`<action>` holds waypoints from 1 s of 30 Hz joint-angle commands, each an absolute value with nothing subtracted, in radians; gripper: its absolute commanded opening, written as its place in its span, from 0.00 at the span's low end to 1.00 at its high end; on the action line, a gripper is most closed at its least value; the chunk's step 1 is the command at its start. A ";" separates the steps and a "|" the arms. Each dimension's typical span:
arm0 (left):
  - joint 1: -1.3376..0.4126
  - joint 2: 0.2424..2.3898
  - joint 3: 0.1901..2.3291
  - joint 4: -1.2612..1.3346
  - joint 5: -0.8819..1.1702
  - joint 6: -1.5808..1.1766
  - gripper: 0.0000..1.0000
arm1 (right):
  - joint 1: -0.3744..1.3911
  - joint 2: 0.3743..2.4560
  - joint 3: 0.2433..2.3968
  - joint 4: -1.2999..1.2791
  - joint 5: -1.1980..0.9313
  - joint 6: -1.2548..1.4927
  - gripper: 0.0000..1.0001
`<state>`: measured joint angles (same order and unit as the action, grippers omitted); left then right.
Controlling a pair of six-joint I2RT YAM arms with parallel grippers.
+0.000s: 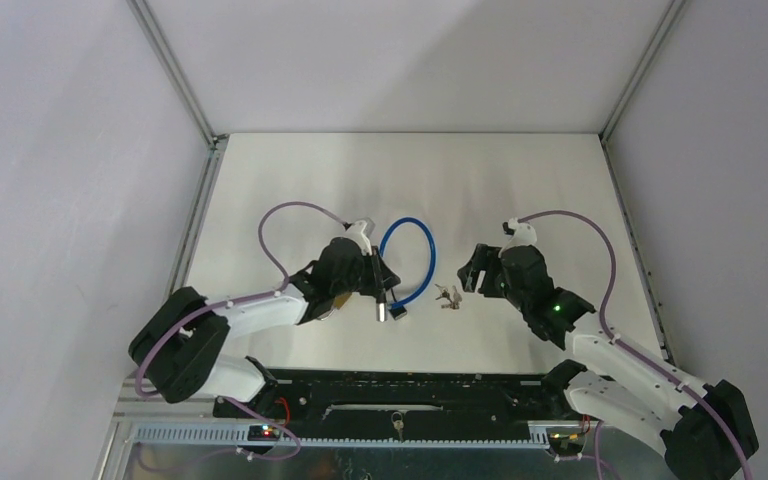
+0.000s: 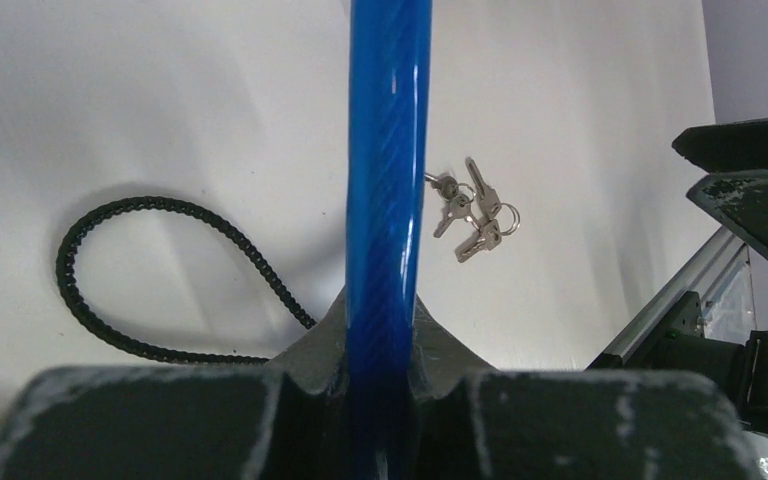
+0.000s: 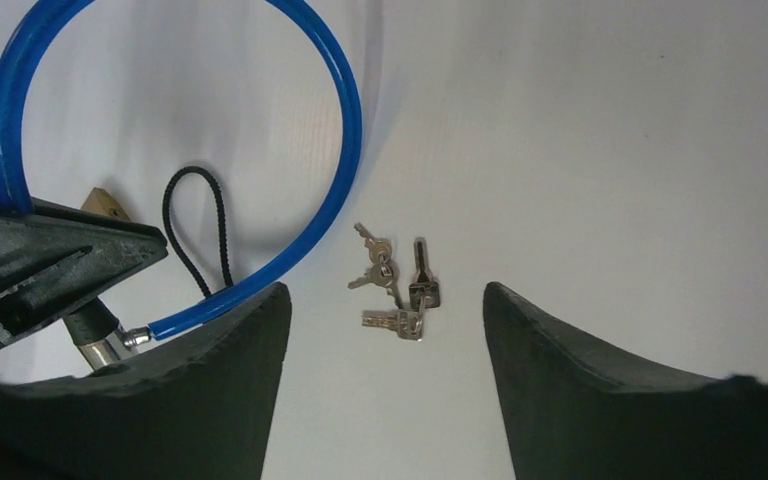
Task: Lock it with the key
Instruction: Place the lock at the center of the board.
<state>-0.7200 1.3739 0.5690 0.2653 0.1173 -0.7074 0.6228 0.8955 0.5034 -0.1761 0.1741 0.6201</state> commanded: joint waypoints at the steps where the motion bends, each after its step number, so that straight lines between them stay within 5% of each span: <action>1: -0.715 1.389 0.593 0.343 0.130 -0.719 0.03 | 0.603 0.874 0.518 -0.200 0.150 0.626 0.76; 18: -0.679 1.411 0.601 0.287 0.104 -0.711 0.46 | 0.578 0.881 0.518 -0.204 0.121 0.592 0.77; 24: -0.654 1.393 0.598 0.257 0.090 -0.695 0.74 | 0.578 0.885 0.518 -0.220 0.178 0.625 0.76; 30: -0.614 1.352 0.596 0.189 0.036 -0.673 0.91 | 0.572 0.899 0.526 -0.256 0.203 0.666 0.76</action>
